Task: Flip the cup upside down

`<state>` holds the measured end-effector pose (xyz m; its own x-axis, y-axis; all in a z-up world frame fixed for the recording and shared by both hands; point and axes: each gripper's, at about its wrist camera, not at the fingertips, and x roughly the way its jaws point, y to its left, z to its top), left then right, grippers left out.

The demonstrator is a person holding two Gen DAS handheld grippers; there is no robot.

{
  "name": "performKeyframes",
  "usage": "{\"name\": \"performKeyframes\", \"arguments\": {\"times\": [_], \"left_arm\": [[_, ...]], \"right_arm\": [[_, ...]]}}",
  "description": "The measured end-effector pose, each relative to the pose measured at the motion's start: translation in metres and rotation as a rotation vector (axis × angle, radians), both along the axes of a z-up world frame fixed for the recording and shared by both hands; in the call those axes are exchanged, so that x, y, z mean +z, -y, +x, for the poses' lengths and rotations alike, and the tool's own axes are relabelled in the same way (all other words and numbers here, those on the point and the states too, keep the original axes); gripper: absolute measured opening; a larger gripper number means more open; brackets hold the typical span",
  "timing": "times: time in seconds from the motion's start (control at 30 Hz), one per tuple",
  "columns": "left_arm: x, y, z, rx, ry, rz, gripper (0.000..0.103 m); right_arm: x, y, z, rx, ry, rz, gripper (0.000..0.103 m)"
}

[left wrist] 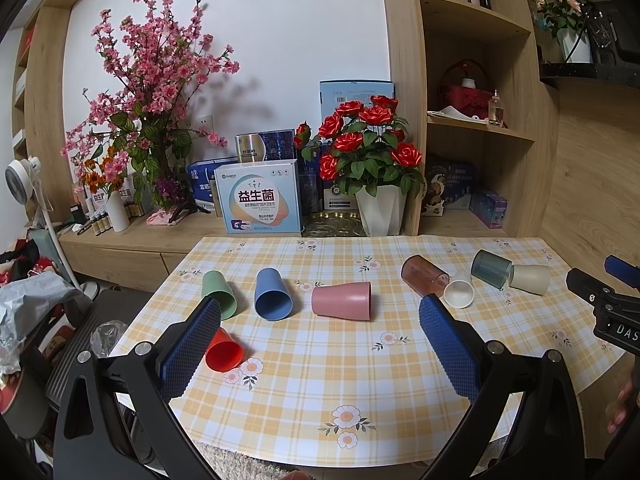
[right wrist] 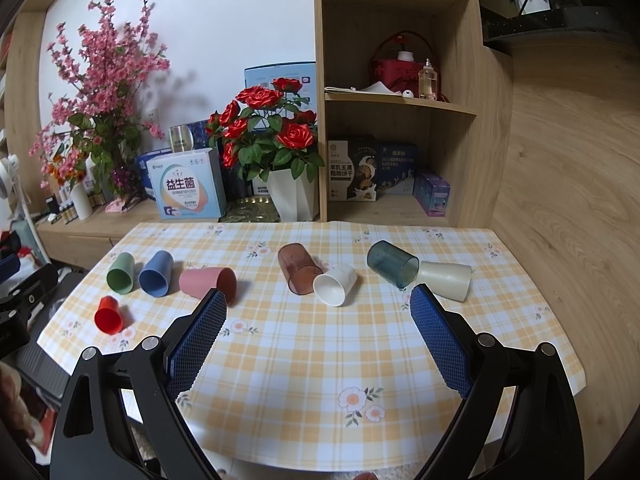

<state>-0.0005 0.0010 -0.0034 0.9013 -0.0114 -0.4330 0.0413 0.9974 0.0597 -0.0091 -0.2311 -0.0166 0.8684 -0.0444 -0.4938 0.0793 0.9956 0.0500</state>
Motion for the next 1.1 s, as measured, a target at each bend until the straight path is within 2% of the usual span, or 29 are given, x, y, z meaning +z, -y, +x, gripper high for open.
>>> {"name": "performKeyframes", "arguments": {"times": [0.37,0.6,0.83,1.0,1.1], "left_arm": [[-0.01,0.002,0.001,0.0,-0.011,-0.004,0.097],[-0.015,-0.007,0.011,-0.008,-0.059,-0.027,0.097],[-0.019,-0.029,0.04,0.018,-0.071,-0.032,0.097],[-0.03,-0.048,0.066,0.053,-0.086,-0.023,0.097],[-0.037,-0.063,0.083,0.07,-0.117,-0.045,0.097]], "right_arm": [[0.0,0.0,0.0,0.0,0.0,0.001,0.09],[0.002,0.005,0.005,0.008,-0.007,0.03,0.09],[-0.015,0.032,0.019,0.023,-0.021,0.027,0.09],[-0.042,0.062,0.04,-0.032,-0.084,0.012,0.09],[-0.052,0.077,0.053,-0.062,-0.094,0.022,0.09]]}}
